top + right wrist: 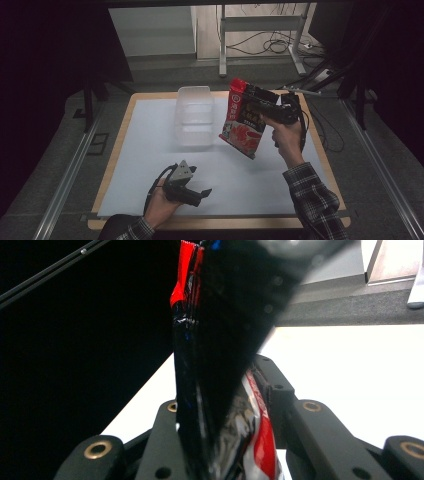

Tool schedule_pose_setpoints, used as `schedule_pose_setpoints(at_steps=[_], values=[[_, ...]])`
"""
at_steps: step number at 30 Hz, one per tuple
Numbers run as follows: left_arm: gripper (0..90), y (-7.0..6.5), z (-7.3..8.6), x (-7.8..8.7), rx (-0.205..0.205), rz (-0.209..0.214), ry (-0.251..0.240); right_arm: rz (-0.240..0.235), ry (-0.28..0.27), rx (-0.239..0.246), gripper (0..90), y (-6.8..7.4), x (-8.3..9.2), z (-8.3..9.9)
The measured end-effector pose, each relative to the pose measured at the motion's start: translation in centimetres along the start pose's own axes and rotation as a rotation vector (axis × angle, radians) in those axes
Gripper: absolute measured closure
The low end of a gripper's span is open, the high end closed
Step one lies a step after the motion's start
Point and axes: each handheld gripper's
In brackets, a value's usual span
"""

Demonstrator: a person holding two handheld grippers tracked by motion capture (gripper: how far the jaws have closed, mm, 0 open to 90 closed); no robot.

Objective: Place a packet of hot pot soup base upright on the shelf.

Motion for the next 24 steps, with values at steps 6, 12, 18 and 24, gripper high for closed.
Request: schedule_pose_setpoints(at_steps=[6, 12, 18, 24], values=[[5.4, -0.5, 0.4, 0.6, -0.01, -0.01, 0.015, 0.002, -0.013, -0.009, 72.2, -0.2, -1.0, -1.1], [4.5, -0.8, 0.8, 1.0, -0.019, -0.023, 0.026, 0.008, -0.026, -0.016, 72.2, -0.4, -2.1, -2.4], [3.6, -0.9, 1.2, 1.5, -0.021, -0.029, 0.027, 0.02, -0.051, -0.021, 72.2, -0.4, -3.2, -3.9], [3.3, -1.0, 1.4, 1.7, -0.019, -0.027, 0.028, 0.025, -0.056, -0.023, 72.2, -0.3, -4.4, -4.9]])
Point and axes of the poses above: each handheld gripper's, and its own axes: x roughly backward along the jaws, z roughly out of its underside, y roughly to its left, and after that the axes turned 11 degrees about -x, right-handed
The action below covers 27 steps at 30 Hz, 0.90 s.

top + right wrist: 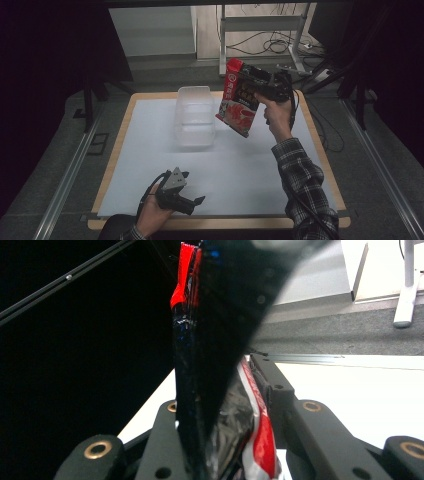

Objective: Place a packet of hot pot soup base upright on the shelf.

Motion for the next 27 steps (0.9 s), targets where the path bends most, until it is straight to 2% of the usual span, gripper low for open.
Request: schedule_pose_setpoints(at_steps=[14, 27], values=[[1.9, 0.2, 0.1, -0.1, 0.007, 0.002, 0.004, -0.014, 0.0, -0.008, 72.1, 0.0, -5.4, -1.8], [1.7, 0.2, 0.0, -0.1, 0.009, 0.002, -0.001, -0.039, 0.004, 0.013, 72.1, 0.6, -9.1, -2.9]])
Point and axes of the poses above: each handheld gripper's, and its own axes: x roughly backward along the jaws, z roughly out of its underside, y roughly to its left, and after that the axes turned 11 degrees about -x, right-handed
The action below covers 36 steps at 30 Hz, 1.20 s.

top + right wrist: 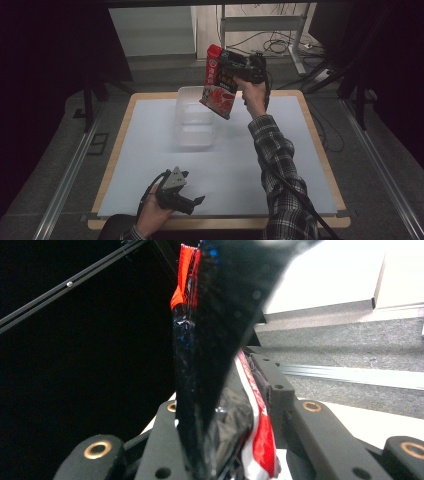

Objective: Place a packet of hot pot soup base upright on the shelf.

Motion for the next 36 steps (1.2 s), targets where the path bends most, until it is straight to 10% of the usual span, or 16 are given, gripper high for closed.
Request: schedule_pose_setpoints(at_steps=[36], values=[[1.9, 0.0, 0.0, 0.0, -0.013, 0.01, 0.011, 0.011, 0.07, 0.092, 71.5, 0.5, -10.3, 2.0]])
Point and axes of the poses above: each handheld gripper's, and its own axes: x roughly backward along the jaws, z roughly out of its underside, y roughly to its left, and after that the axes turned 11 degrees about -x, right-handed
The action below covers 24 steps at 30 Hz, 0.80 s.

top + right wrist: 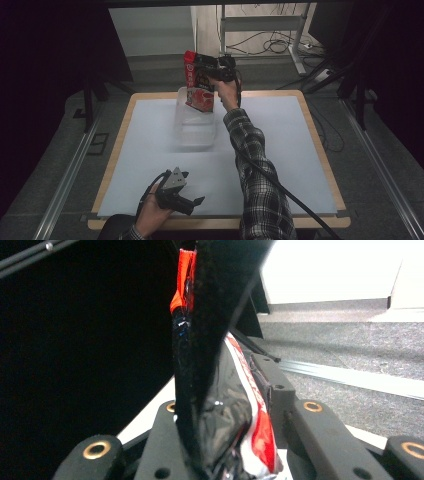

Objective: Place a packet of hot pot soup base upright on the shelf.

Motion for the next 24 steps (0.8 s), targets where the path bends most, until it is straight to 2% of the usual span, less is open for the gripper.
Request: schedule_pose_setpoints(at_steps=[6, 8, 11, 14, 20, 24], values=[[1.9, -0.1, 0.0, -0.1, -0.003, 0.003, 0.005, -0.011, 0.026, 0.0, 70.1, -0.4, -0.9, 1.6], [1.9, -0.1, 0.0, -0.1, -0.004, 0.005, 0.009, -0.007, 0.02, 0.025, 68.4, -0.6, -0.9, 2.5], [1.9, -0.1, 0.0, -0.2, -0.003, 0.008, 0.014, -0.01, 0.016, 0.03, 67.6, -0.9, -0.7, 2.8], [1.9, -0.1, 0.0, -0.3, -0.004, 0.012, 0.016, 0.004, 0.036, 0.051, 64.5, -1.2, -0.3, 2.8], [2.0, -0.1, 0.0, -0.4, -0.003, 0.017, 0.018, -0.008, 0.042, 0.086, 45.4, -1.0, 0.1, 2.9], [2.0, -0.2, 0.0, -0.4, -0.001, 0.019, 0.018, -0.005, 0.053, 0.103, 37.6, -0.9, 0.2, 2.9]])
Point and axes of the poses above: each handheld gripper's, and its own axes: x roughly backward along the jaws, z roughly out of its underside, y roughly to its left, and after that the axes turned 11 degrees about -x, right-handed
